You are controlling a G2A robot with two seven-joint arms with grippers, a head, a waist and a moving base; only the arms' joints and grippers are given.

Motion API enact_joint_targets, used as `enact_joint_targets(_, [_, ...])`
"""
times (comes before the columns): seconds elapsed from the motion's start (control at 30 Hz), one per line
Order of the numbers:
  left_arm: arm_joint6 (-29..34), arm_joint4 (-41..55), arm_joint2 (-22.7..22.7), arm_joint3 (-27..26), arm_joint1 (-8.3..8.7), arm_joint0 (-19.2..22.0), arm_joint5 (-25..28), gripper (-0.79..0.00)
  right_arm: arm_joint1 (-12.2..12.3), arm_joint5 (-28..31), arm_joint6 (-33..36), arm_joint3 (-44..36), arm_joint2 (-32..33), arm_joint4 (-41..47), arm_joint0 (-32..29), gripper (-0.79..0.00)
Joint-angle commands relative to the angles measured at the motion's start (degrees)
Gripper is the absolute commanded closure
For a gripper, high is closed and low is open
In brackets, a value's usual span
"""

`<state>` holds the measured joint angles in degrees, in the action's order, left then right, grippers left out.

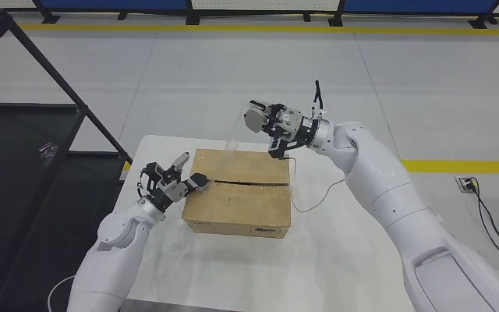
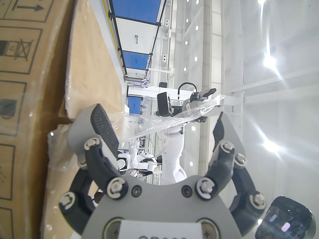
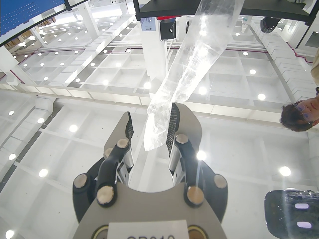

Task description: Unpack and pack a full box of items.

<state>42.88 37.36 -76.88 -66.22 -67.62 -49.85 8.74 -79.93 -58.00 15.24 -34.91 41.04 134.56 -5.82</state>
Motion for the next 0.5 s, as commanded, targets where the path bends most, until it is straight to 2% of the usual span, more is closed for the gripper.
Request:
enact_joint_targets(0.0, [-0.7, -0.3, 0.3, -0.1, -0.09, 0.2, -0.2, -0.785, 0.1, 0.0, 0.7, 0.2, -0.2, -0.8, -0.1, -0.345])
enact_joint_targets(0.17, [-2.0, -1.3, 1.0, -0.2, -0.25, 0.7, -1.6, -0.785, 0.4, 0.0, 2.3, 1.2, -0.5, -4.2, 0.0, -0.391])
enact_joint_targets(0.23, [-2.2, -1.8, 1.2, -0.3, -0.3, 0.9, -2.1, -0.785, 0.5, 0.0, 2.6, 1.7, -0.5, -5.6, 0.1, -0.585])
enact_joint_targets(0.27, [-2.2, -2.0, 1.4, -0.2, -0.32, 1.1, -2.4, -0.785, 0.5, 0.0, 2.8, 2.0, -0.4, -6.2, 0.1, -0.603])
enact_joint_targets(0.37, [-2.6, -2.8, 1.8, -0.1, -0.39, 1.4, -3.0, -0.785, 0.4, 0.0, 3.6, 2.5, -0.1, -7.3, 0.0, -0.585])
enact_joint_targets(0.47, [-3.0, -3.2, 2.1, -0.1, -0.49, 1.7, -3.3, -0.785, 0.5, 0.0, 4.4, 3.1, 0.2, -8.3, -0.2, -0.622])
